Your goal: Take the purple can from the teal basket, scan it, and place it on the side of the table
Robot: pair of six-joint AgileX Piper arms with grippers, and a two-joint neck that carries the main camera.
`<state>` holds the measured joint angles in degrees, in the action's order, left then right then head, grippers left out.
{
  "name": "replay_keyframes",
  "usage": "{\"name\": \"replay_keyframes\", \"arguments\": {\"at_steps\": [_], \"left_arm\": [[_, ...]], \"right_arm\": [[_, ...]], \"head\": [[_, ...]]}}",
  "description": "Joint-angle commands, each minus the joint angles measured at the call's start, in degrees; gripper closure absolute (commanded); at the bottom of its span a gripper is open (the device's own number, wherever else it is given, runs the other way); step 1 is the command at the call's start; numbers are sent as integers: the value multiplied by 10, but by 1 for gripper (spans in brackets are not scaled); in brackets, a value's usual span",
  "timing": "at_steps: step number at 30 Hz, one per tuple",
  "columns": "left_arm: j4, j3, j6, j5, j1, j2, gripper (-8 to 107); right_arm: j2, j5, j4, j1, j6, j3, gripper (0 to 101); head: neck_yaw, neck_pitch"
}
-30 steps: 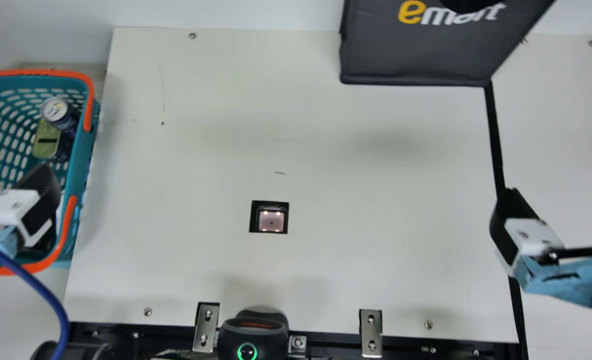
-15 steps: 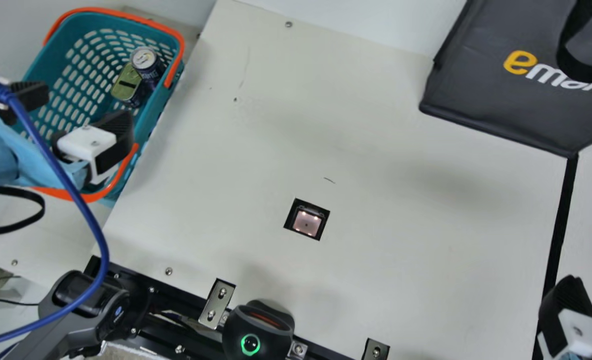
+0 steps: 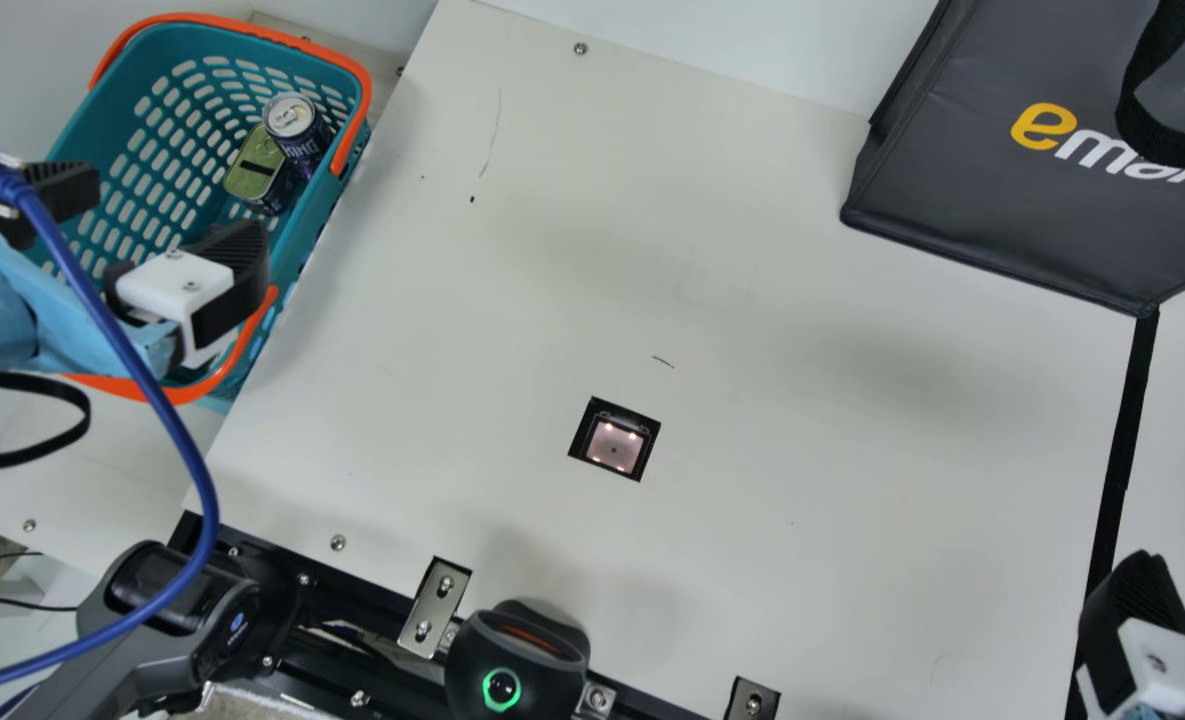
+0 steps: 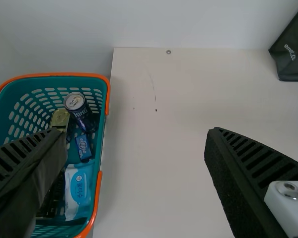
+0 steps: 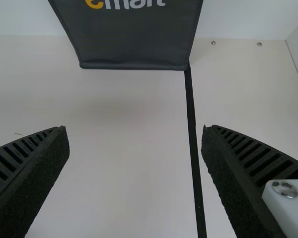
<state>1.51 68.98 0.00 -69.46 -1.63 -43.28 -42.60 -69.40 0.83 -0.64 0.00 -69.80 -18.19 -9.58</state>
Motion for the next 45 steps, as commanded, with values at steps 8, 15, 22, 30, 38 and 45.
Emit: {"name": "replay_keyframes", "arguments": {"at_steps": [8, 15, 22, 30, 38, 45], "left_arm": [[-6, 0, -32, 13, 41, -12, 9], [-4, -5, -63, 33, 127, -25, 9], [27, -8, -36, 57, 227, -51, 9], [105, -3, 110, 71, 332, -115, 9], [183, 17, 266, 70, 422, -201, 9], [215, 39, 355, 74, 451, -278, 9]], "right_arm": [[0, 0, 0, 0, 0, 0, 6], [0, 0, 0, 0, 0, 0, 6], [0, 0, 0, 0, 0, 0, 6], [0, 0, 0, 0, 0, 0, 6], [0, 0, 0, 0, 0, 0, 6], [0, 0, 0, 0, 0, 0, 6]], "head": [[-2, 17], [-2, 17], [-2, 17], [-2, 17], [-2, 17], [-2, 17]]}}
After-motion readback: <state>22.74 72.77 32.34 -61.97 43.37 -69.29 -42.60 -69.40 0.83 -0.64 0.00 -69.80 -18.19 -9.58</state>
